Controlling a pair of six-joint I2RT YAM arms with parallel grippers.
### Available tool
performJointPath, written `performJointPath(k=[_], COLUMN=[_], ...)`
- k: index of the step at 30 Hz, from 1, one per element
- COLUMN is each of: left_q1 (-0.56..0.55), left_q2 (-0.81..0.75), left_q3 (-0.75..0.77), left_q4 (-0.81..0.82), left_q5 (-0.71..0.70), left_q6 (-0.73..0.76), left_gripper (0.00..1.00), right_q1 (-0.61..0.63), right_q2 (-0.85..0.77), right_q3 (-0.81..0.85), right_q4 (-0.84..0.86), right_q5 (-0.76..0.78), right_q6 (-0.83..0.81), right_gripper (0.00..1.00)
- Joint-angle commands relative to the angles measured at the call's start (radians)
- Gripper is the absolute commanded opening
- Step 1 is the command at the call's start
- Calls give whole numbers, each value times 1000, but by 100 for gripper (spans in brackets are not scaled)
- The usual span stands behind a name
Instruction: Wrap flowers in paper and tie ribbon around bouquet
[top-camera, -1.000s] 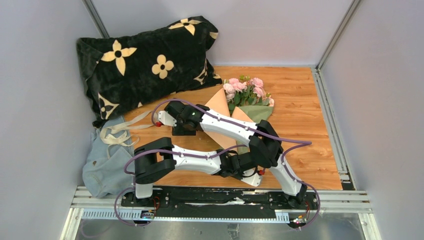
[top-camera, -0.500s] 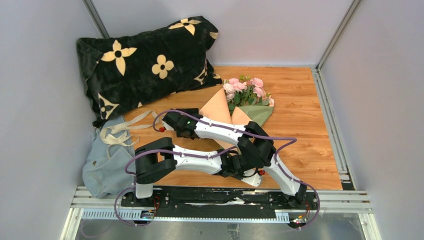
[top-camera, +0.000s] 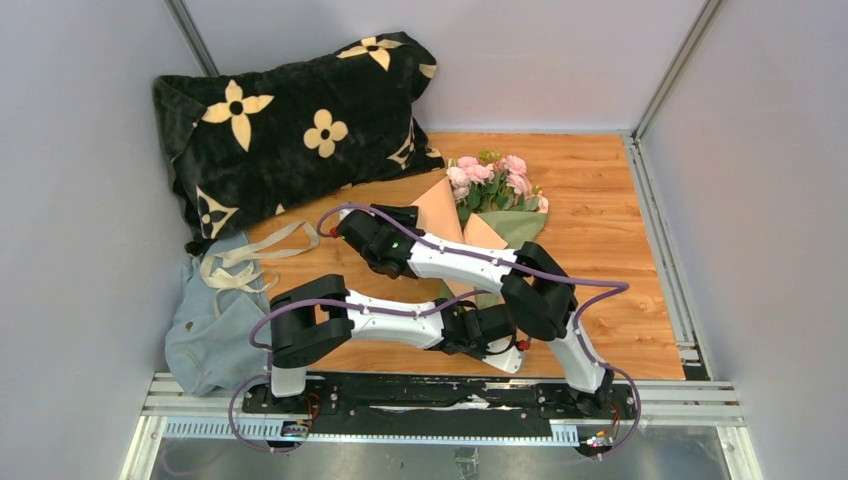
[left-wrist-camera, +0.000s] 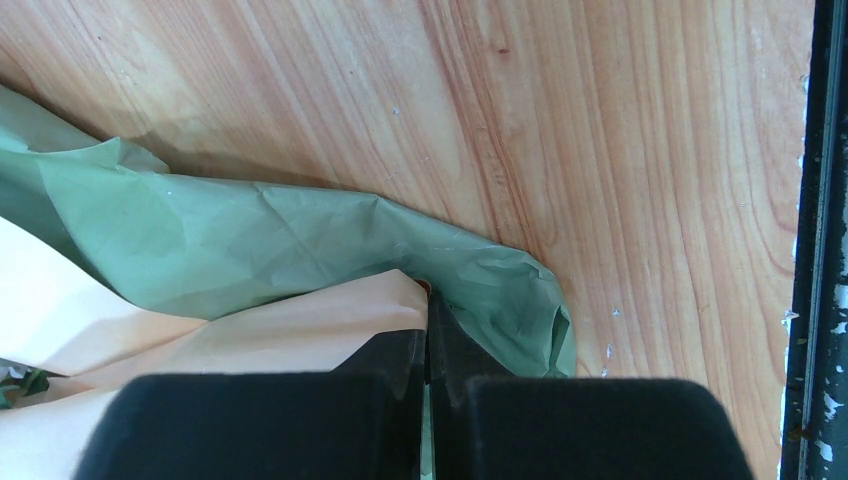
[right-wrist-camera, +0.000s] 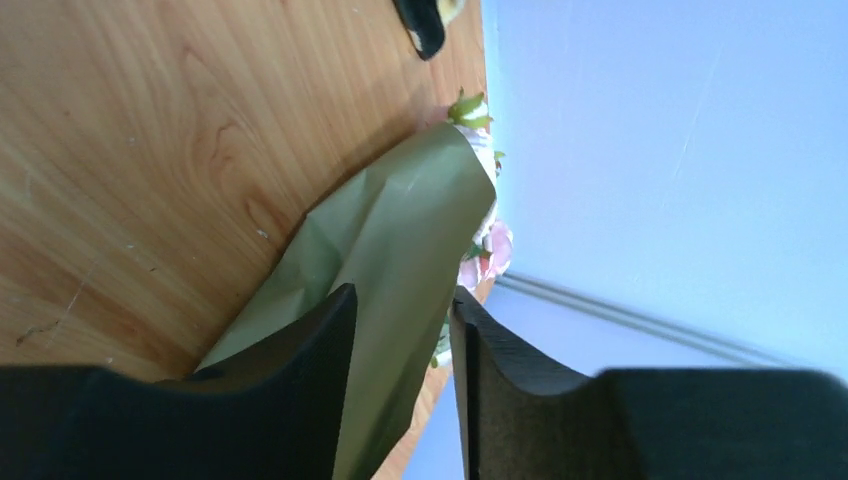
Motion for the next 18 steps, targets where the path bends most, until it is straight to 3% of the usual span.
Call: performJointPath(k=[1,6,13,18], left_q1=[0,0,1,0], left_q2=[55,56,48,48], left_q3=[-17,-18,-30,-36], left_q4=[-32,-37,-43,-51], left_q5=[23,19,13,7], left_q6=[5,6,9,10], left_gripper=[0,0,0,0], right_q1=[-14,-47,-160,-319], right_q2=[-67,-167,-370,-570], right_q3=[-51,-145,-325,-484], right_q4=[13,24,6,20], right_q5=[128,158,99,-76], right_q6=[69,158,363,554], right_gripper=[36,0,0,0])
